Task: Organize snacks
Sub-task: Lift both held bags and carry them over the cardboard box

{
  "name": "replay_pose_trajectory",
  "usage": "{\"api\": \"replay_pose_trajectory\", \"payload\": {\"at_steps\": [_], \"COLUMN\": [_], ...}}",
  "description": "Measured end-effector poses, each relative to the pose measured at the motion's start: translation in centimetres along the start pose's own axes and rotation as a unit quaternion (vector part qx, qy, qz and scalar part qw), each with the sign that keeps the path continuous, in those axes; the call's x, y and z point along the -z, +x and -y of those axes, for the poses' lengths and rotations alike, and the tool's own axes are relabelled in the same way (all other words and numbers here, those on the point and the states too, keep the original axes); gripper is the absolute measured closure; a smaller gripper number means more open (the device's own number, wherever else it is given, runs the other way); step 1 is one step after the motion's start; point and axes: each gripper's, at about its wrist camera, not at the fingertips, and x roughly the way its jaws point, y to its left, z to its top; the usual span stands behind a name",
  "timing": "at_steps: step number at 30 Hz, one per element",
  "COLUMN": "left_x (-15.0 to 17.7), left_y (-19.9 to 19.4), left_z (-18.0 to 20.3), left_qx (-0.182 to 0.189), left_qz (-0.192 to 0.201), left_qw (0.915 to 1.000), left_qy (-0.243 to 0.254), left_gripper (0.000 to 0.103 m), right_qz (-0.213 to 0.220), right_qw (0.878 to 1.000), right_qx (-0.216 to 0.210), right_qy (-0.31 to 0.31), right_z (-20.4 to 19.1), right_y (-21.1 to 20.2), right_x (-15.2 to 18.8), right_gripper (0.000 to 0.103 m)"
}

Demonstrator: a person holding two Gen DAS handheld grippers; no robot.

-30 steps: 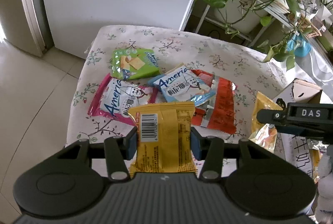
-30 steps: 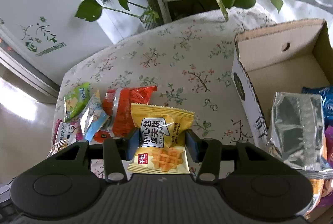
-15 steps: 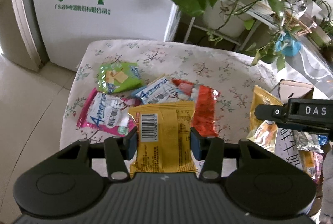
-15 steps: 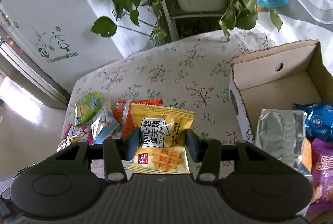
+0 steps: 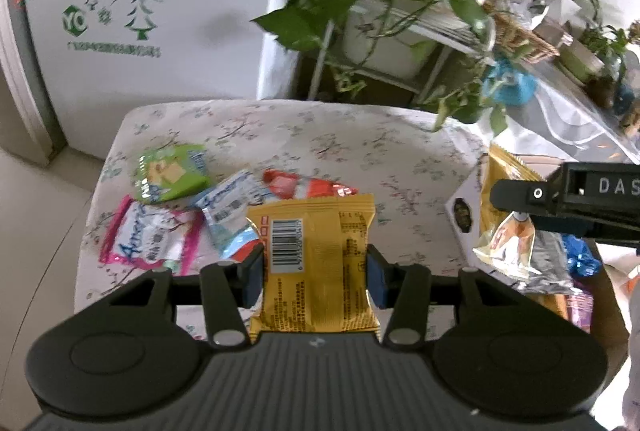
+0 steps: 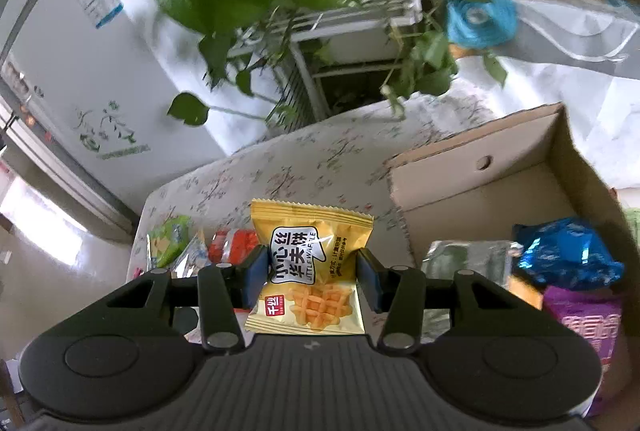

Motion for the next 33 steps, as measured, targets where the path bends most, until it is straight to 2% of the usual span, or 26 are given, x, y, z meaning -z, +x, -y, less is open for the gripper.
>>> {"api": "replay_pose_trajectory", "payload": {"at_steps": [17,24,33], "left_x": [0.2,0.4,1.2], "left_y": [-0.8,-1.4,-1.7], "left_z": [5.2,7.9,12.5], "left_qx": [0.041,0.081,0.139], "left_qz": [0.021,0.026,0.025], "left_qw": [0.9980,0.9945,0.9857], "left_qy": [0.042,0.060,0.092], "left_gripper": [0.054,0.054,0.054], "right_qz": [0.059,0.082,0.104], "right_qw": [0.997,0.994,0.989], "right_qx": [0.015,0.023,0.047], "right_qy": [0.047,0.067,0.091], "right_z": [5.8,8.1,10.9], "right_y": [-4.7,-6.6,-8.2], "right_x": [-0.8,-1.0,-1.0], "right_gripper": [0.048,0.048,0.048]}}
